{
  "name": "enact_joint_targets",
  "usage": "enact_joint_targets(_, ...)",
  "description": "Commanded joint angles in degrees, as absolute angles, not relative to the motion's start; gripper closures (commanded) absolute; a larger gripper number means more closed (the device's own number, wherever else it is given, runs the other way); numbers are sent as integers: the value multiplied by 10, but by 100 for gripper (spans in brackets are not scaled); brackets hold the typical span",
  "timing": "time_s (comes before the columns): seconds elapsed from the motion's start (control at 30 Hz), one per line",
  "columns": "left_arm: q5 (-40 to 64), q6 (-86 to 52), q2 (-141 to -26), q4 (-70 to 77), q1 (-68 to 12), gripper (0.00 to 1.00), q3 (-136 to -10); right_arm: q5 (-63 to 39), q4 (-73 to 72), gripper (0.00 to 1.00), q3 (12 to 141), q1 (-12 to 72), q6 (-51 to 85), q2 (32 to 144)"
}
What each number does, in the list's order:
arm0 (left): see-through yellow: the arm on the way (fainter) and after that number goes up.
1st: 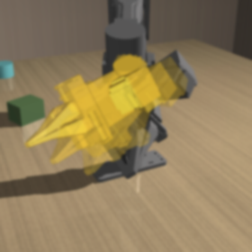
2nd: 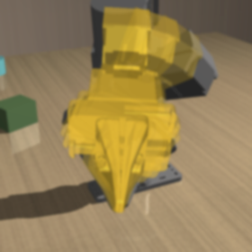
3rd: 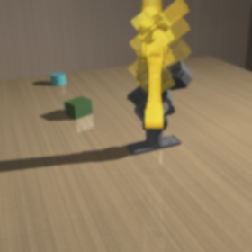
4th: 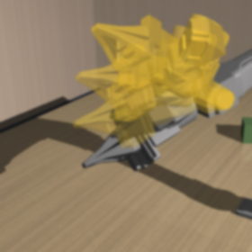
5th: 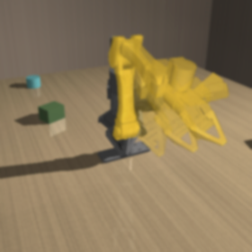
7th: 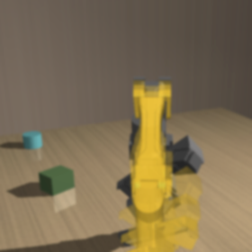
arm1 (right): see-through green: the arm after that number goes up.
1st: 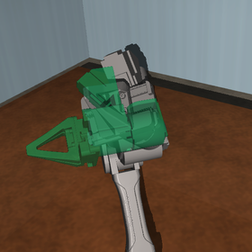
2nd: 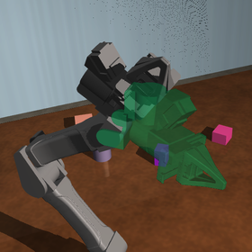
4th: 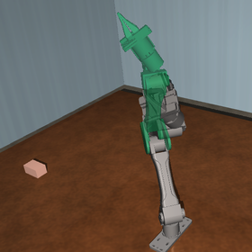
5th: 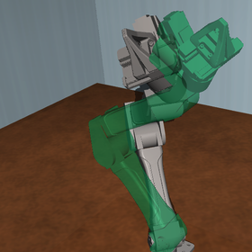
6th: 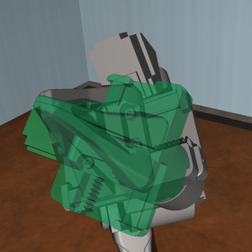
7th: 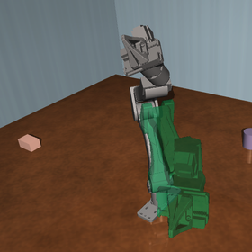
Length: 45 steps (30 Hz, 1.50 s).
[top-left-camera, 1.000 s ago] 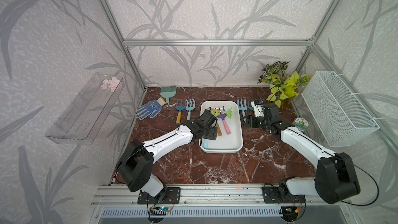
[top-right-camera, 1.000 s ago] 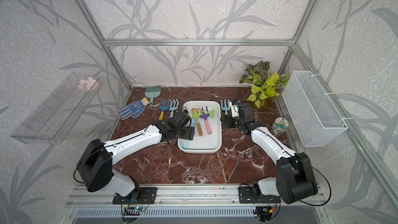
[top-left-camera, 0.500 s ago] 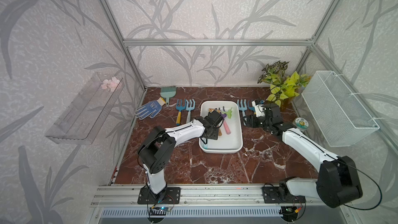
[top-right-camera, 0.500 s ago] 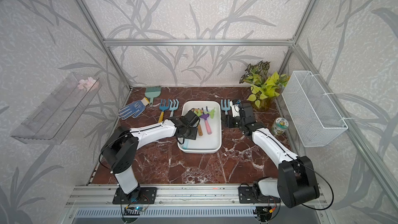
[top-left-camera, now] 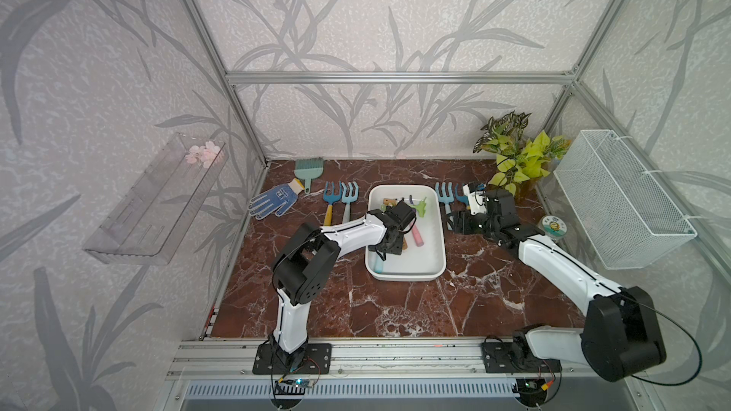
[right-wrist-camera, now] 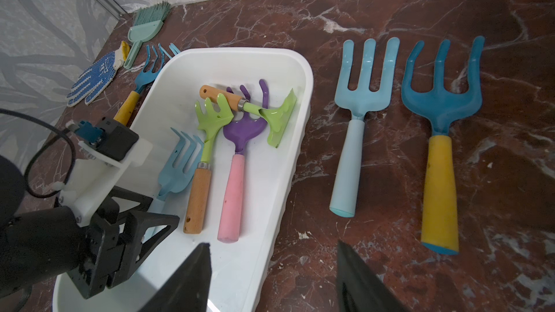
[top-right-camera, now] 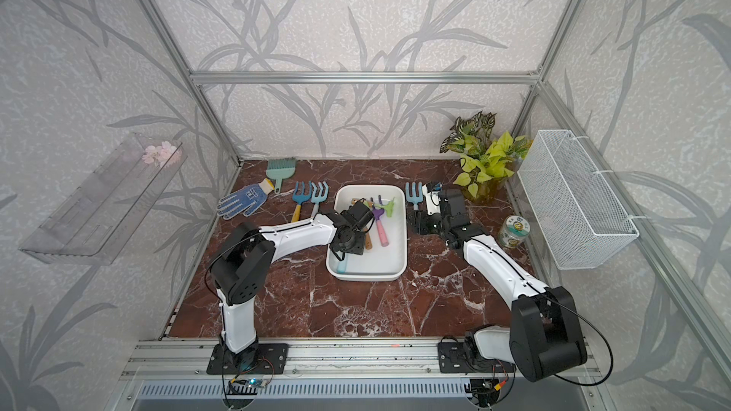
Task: Take the hand rake out of the storage box
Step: Pick up the rake from the storage box.
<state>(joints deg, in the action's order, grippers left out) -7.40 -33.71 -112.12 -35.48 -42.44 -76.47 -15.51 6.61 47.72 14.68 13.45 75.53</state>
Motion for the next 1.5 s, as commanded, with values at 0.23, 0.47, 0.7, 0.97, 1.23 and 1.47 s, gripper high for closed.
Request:
enact_joint_targets(0.23, -55, -344, -1149, -364, -427, 55, -791, -163, 57, 34, 474, 145, 128, 740)
enact_joint_targets(0.47, -52, -341, -1152, -366, -426, 69, -796, -166, 57, 35, 473, 145, 128, 742)
enact_joint_targets(0.7, -69, -333, -1137, -381, -426, 78, -798, -166, 56, 35, 474, 145, 128, 742)
enact_joint_targets(0.97, -100, -319, -1089, -407, -427, 83, -802, -169, 55, 36, 473, 145, 129, 743)
enact_joint_targets(1.23, -132, -306, -1031, -439, -428, 84, -805, -175, 53, 36, 474, 145, 129, 744)
enact_joint_targets(1.47, -152, -294, -995, -454, -428, 85, -804, -177, 54, 36, 475, 145, 128, 748)
